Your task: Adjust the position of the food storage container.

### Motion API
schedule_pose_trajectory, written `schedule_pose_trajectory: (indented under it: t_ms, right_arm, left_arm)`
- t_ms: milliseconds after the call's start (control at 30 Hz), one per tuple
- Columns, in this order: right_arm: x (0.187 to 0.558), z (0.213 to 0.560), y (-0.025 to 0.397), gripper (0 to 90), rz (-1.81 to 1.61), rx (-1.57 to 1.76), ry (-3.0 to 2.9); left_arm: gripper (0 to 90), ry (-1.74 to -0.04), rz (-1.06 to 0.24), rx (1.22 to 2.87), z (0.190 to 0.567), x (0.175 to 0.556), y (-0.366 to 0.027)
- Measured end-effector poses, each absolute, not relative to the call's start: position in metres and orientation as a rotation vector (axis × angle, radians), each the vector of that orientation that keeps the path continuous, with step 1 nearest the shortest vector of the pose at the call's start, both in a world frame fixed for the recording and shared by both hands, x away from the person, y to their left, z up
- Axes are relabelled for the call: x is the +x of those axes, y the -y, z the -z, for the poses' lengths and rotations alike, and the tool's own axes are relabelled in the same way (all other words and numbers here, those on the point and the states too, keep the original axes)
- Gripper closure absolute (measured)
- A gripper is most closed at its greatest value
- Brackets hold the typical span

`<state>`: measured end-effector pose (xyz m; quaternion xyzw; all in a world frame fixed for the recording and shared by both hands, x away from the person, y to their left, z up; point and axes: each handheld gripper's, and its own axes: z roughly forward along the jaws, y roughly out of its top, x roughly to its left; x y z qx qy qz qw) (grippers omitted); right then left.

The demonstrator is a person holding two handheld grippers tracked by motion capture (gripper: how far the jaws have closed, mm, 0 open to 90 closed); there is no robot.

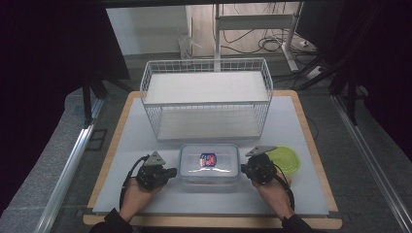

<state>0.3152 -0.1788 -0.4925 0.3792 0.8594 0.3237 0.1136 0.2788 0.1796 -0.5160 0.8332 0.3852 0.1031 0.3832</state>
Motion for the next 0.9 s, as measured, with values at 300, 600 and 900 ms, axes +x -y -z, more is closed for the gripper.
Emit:
schedule_pose_trajectory:
  t_ms: [300,600,900]
  right_arm:
    - [0.294,0.478,0.204,64.7,-1.04,0.96,-2.496]
    - [0.276,0.477,0.217,33.1,-1.121,0.919,-2.476]
    - [0.27,0.482,0.221,14.1,-1.145,0.906,-2.466]
  left_arm:
    - [38.0,-0.963,-0.362,2.122,0.515,0.265,-0.192]
    - [14.9,-0.932,-0.421,2.123,0.518,0.245,-0.2]
    - [6.9,-0.969,-0.474,2.082,0.522,0.243,-0.208]
